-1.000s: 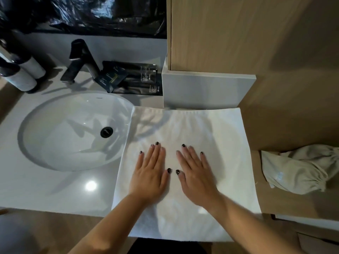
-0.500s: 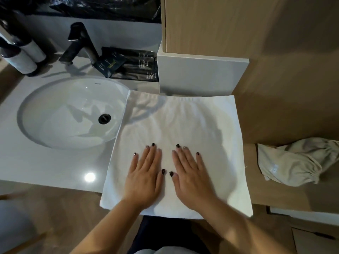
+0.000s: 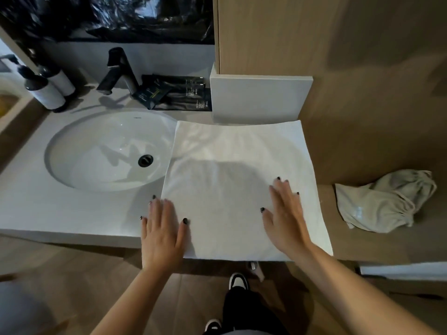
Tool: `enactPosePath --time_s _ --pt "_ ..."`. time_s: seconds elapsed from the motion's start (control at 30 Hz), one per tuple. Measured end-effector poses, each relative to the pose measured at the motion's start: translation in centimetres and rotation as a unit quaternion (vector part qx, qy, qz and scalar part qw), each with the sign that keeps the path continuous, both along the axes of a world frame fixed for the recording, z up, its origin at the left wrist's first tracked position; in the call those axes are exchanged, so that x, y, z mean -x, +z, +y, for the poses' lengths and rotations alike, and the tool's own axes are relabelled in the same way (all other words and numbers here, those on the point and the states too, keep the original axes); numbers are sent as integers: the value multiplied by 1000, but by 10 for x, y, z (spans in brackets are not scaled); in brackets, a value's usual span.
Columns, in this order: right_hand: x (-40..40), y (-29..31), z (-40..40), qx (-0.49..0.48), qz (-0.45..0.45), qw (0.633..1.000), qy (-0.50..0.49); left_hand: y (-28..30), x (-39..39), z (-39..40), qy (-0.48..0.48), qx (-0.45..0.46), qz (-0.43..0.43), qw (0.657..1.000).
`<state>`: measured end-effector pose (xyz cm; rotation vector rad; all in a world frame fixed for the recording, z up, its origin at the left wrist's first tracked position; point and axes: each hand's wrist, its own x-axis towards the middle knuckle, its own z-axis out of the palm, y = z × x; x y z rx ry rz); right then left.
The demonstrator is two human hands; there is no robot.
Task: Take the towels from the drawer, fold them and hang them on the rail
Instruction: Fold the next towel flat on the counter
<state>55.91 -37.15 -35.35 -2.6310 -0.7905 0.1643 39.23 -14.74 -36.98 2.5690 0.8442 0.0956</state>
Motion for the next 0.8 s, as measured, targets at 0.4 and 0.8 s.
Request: enactPosePath --time_s 0.4,0.8 --pt "134 -16 77 -428 544 531 -488 13 20 -38 443 691 -222 526" --pt "103 -18 26 -553 429 473 -535 10 29 -21 448 593 -191 642"
